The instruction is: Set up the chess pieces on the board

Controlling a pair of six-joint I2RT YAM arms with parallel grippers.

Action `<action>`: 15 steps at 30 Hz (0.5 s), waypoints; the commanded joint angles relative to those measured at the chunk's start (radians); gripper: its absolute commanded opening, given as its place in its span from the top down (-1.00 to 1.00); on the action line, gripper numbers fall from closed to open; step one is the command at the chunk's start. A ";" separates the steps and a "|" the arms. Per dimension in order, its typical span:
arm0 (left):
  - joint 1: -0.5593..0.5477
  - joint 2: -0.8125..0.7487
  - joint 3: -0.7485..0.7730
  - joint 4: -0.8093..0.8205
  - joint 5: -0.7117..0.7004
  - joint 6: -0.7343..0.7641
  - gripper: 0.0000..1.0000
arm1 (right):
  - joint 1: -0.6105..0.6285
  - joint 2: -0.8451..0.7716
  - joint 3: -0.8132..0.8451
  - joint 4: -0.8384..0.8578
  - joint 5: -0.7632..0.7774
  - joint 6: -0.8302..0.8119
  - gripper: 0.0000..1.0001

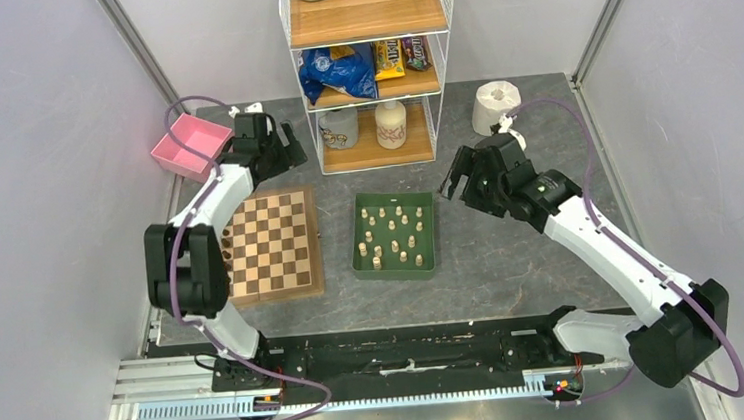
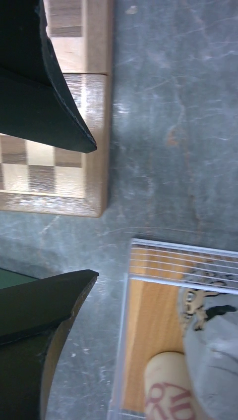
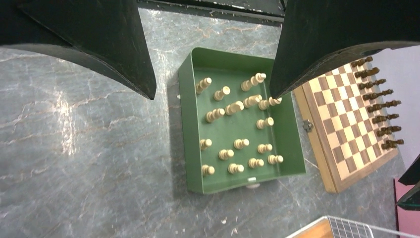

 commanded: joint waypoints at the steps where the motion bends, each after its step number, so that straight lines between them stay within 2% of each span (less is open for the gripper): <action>1: -0.001 0.119 0.139 0.030 -0.038 0.040 -0.91 | -0.039 0.040 0.086 -0.021 0.003 -0.077 -0.84; 9: 0.021 0.267 0.197 0.053 -0.041 0.002 -0.91 | -0.143 0.073 0.088 -0.020 -0.087 -0.094 -0.84; 15: 0.032 0.356 0.258 0.007 -0.049 -0.014 -0.91 | -0.182 0.088 0.088 -0.020 -0.114 -0.106 -0.84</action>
